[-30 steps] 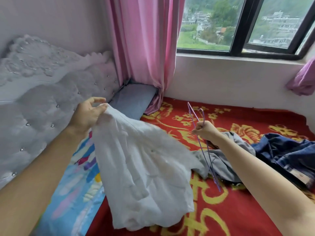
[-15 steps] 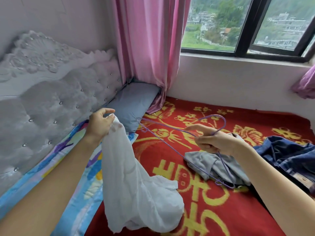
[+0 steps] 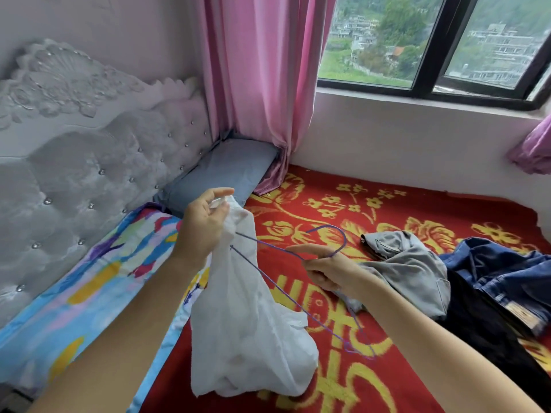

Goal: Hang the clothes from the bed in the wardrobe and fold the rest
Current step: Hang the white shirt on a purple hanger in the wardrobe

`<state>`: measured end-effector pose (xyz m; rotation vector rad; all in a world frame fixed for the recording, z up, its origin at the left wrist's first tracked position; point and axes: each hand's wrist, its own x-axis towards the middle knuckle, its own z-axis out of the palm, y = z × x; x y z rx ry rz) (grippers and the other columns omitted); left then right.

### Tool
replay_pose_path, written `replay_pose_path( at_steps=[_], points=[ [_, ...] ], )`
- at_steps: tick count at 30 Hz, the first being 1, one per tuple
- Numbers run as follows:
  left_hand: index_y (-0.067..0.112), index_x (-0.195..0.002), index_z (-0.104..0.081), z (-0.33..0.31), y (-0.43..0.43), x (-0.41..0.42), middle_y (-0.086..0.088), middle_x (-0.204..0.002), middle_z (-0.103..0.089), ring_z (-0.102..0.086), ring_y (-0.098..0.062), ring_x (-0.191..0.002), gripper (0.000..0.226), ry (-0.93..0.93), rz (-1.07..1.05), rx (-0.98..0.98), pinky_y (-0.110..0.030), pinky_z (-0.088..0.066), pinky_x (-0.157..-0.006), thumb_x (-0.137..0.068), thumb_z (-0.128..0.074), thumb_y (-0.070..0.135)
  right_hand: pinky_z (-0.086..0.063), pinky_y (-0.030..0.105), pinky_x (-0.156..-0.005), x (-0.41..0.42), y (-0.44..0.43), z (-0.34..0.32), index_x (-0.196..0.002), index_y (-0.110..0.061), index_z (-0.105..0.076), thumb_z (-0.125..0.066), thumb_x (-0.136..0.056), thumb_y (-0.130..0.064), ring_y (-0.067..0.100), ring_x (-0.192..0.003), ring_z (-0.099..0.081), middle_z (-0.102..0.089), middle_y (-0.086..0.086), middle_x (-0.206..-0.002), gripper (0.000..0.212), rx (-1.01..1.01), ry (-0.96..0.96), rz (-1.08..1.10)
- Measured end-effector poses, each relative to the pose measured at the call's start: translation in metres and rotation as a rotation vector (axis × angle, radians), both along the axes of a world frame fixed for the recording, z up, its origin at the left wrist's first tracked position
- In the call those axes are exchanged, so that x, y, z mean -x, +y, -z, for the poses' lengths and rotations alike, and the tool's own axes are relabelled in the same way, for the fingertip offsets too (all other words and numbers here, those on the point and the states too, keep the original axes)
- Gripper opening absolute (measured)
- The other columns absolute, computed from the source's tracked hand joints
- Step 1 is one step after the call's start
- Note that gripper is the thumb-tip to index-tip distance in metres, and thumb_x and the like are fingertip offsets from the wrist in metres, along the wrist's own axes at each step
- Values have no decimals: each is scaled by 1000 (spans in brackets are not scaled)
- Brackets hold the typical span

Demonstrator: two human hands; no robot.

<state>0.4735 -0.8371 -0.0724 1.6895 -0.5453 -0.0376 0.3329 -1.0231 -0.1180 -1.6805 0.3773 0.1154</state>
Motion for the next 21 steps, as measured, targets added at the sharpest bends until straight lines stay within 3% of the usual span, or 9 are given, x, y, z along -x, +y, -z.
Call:
replay_pose_path(
  at_steps=[2, 4, 8, 11, 12, 14, 17, 20, 21],
  points=[
    [37, -90, -62, 4, -1, 15, -7, -80, -57, -47, -21, -68, 32, 6, 35, 1, -31, -40, -64, -96, -47, 9, -15, 14, -34, -3, 11, 4, -112, -29, -61, -41, -95, 2, 6, -34, -18, -32, -6, -40, 40, -24, -55, 67],
    [39, -89, -60, 6, 2, 24, -2, -88, -62, -54, -12, -70, 33, 14, 12, 10, -22, -45, -66, -96, -48, 10, -15, 14, -34, -4, 18, 4, -116, -23, -60, -40, -94, 4, 6, -33, -17, -31, -7, -38, 40, -35, -92, 109],
    [40, -93, -57, 13, 4, 50, 9, -99, -63, -59, -16, -96, 30, 93, 34, 17, -26, -49, -83, -96, -49, 11, -15, 13, -33, -5, 31, 4, -111, -18, -62, -38, -93, 10, 4, -32, -16, -28, -7, -38, 41, -73, -109, 82],
    [41, -98, -58, 24, 2, 72, 3, -91, -64, -59, -30, -88, 26, 137, 90, -34, -37, -51, -80, -96, -50, 16, -15, 13, -33, -7, 38, 8, -116, -6, -61, -38, -92, 12, 5, -32, -15, -27, -6, -38, 38, -125, -135, 151],
    [40, -100, -59, 28, 3, 77, -1, -93, -64, -60, -24, -92, 24, 169, 123, -21, -33, -52, -74, -96, -50, 19, -14, 13, -34, -7, 38, 9, -115, -4, -61, -38, -91, 12, 5, -33, -15, -26, -6, -39, 37, -137, -132, 141],
    [42, -102, -58, 37, 8, 83, 14, -96, -64, -63, -1, -85, 23, 194, 211, -17, -11, -49, -65, -95, -50, 21, -14, 14, -35, -6, 38, 11, -110, -4, -63, -38, -89, 14, 5, -34, -15, -25, -6, -40, 38, -125, -137, 113],
    [41, -107, -58, 54, 17, 87, 15, -81, -68, -55, -15, -64, 25, 224, 226, -31, -15, -43, -56, -95, -51, 20, -13, 15, -36, -4, 35, 20, -106, -8, -65, -39, -89, 12, 5, -37, -14, -24, -7, -43, 37, -136, -159, 230],
    [31, -111, -61, 69, 23, 89, 8, -82, -67, -48, 1, -48, 27, 209, 134, -37, -7, -38, -48, -93, -54, 12, -14, 15, -37, -1, 32, 27, -101, -7, -63, -40, -91, 9, 6, -38, -15, -24, -5, -46, 30, -173, -188, 217],
    [27, -111, -62, 73, 25, 89, 6, -87, -68, -52, 2, -52, 27, 137, 53, -72, -6, -41, -52, -92, -56, 9, -13, 15, -38, 0, 32, 28, -98, -6, -61, -40, -92, 8, 6, -38, -15, -25, -5, -45, 26, -175, -189, 203]
  ],
)
